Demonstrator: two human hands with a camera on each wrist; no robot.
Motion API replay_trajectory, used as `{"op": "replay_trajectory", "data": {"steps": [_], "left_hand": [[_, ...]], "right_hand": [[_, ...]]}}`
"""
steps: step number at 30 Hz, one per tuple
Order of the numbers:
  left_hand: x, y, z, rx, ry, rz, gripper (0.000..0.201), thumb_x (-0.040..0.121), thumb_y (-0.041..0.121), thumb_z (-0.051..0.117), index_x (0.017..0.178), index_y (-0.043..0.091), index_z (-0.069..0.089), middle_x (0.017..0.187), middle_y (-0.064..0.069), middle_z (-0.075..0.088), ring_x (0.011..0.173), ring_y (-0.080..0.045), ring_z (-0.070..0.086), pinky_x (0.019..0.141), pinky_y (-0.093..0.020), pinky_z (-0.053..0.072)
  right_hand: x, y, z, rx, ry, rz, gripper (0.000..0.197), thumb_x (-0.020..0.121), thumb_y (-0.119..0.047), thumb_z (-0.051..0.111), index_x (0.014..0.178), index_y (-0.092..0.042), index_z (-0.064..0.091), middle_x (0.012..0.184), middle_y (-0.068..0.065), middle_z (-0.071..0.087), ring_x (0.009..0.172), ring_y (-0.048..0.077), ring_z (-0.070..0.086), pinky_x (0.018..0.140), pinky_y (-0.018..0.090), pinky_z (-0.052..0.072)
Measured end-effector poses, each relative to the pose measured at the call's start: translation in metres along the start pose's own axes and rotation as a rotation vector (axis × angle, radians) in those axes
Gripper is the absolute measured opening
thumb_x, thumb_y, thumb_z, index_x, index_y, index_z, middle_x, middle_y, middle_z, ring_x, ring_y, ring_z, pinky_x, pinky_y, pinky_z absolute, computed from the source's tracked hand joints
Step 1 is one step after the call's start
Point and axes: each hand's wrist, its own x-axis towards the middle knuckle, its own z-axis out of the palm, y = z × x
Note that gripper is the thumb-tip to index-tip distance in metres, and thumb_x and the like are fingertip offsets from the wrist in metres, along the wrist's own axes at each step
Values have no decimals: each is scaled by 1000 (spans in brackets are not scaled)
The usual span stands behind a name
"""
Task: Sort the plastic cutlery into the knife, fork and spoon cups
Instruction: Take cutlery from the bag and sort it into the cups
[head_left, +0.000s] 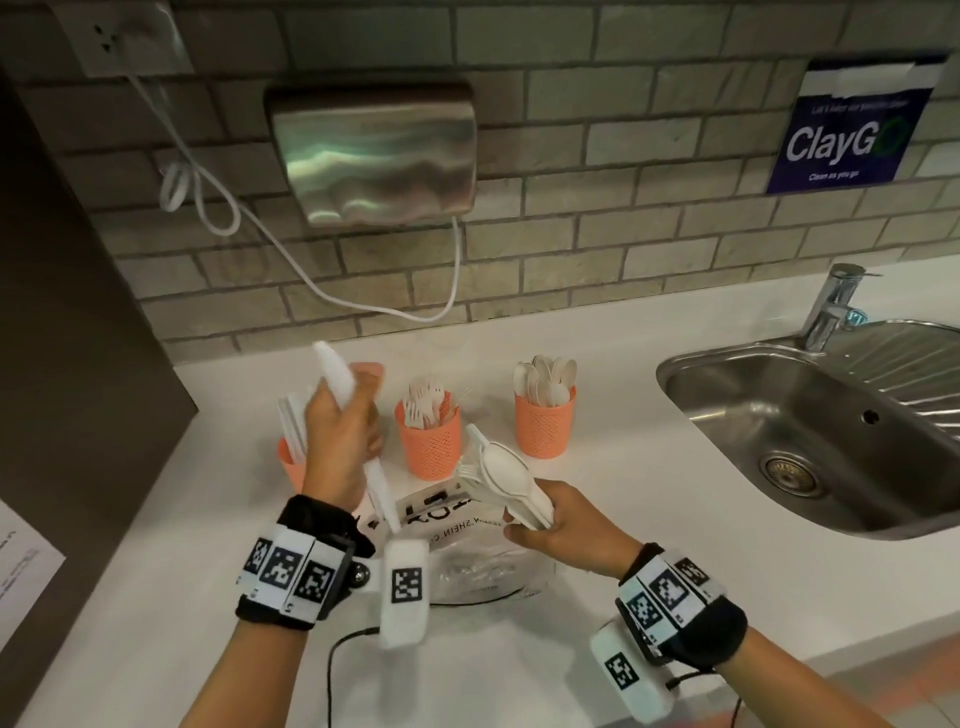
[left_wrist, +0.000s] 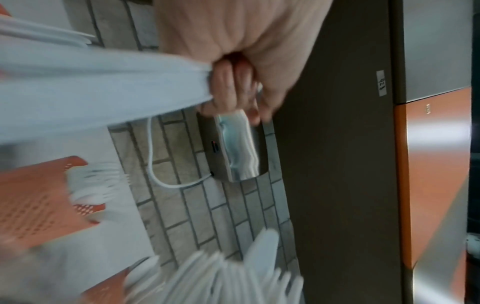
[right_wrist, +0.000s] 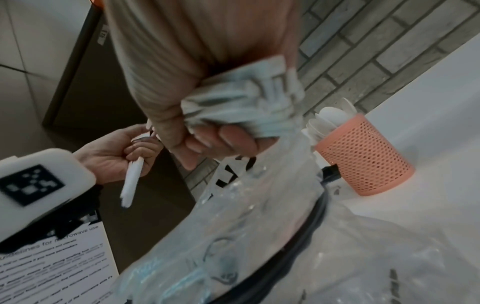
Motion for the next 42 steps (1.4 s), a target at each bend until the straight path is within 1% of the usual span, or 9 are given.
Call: {"op": "replay_trajectory", "data": {"steps": [3, 5, 6, 9, 14, 25, 31, 35, 42], "left_hand": [[-24, -1, 9, 229, -316, -90, 11, 90, 13, 56, 94, 16, 65, 46, 14, 44, 36, -3, 40, 35, -16, 37], [-36, 2, 19, 272, -415, -142, 18, 88, 6, 57, 104, 5, 65, 74, 21, 35, 61, -12, 67, 68, -31, 54], [-38, 3, 23, 284, -430, -169, 16, 88, 4, 57, 102, 2, 64, 89, -12, 56, 67, -15, 67, 77, -37, 47], [-39, 3, 25, 342, -460, -144, 9, 87, 4, 59, 80, 8, 64, 48, 7, 65, 40, 0, 51, 47, -12, 47], [-27, -1, 21, 238, -323, -114, 11, 94, 16, 50, 93, 13, 61, 46, 1, 40, 37, -2, 32, 32, -18, 31], [-33, -12, 33, 205, -347, -221, 22, 95, 19, 50, 79, 8, 60, 37, 9, 49, 33, -1, 40, 35, -10, 29], [-17, -14, 32, -3, -199, -267, 20, 93, 19, 52, 77, 10, 59, 61, -2, 60, 35, -2, 36, 31, -10, 24], [-17, -19, 35, 18, -224, -277, 16, 94, 14, 51, 86, 5, 61, 62, -1, 52, 33, -1, 34, 32, -11, 26], [8, -19, 26, -103, 20, -318, 25, 97, 22, 46, 77, 11, 56, 38, 6, 52, 37, -4, 50, 45, -18, 46]], "right_hand": [[0, -4, -1, 88, -92, -20, 17, 81, -9, 68, 92, -16, 59, 87, -1, 58, 73, 6, 55, 70, 22, 46], [-2, -10, -2, 217, -204, 4, 17, 82, -6, 67, 92, -18, 60, 85, 1, 58, 54, 4, 49, 51, 16, 43], [-4, -12, -2, 267, -260, 23, 19, 83, -5, 66, 92, -20, 60, 81, 0, 59, 47, 4, 45, 45, 15, 39], [-7, -16, -4, 342, -338, 47, 25, 85, 1, 62, 95, -21, 57, 65, -15, 63, 39, 2, 41, 40, 14, 37], [-11, -13, -3, 507, -366, 157, 24, 85, 3, 58, 99, -16, 56, 57, -17, 59, 37, 0, 40, 40, 12, 34], [-11, -16, 4, 732, -461, 298, 10, 82, -14, 54, 91, -19, 53, 48, -9, 44, 37, 2, 39, 37, 13, 33], [-12, -17, 4, 713, -478, 301, 7, 83, -18, 57, 88, -20, 52, 44, -12, 38, 34, -1, 32, 34, 11, 27], [-8, -17, 7, 798, -551, 299, 41, 66, -44, 78, 85, -20, 50, 45, -12, 37, 33, -3, 31, 32, 9, 27], [2, -18, 6, 873, -653, 350, 57, 60, -65, 72, 90, -21, 50, 45, -11, 39, 31, -2, 31, 30, 9, 29]]}}
